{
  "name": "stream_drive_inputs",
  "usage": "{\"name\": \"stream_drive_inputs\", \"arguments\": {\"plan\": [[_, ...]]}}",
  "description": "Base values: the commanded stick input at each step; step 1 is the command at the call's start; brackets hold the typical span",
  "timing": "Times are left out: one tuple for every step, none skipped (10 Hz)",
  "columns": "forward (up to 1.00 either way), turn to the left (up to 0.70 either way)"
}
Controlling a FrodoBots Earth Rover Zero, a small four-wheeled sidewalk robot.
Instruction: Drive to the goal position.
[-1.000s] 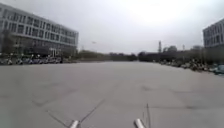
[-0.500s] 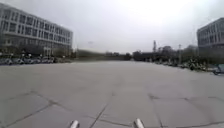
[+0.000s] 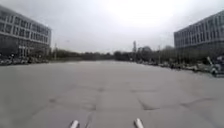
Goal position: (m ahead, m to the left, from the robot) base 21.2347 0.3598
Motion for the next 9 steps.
{"name": "stream_drive_inputs", "arguments": {"plan": [[1.0,0.0],[1.0,0.0],[1.0,0.0],[1.0,0.0],[1.0,0.0],[1.0,0.0],[1.0,0.0],[1.0,0.0],[1.0,0.0]]}}
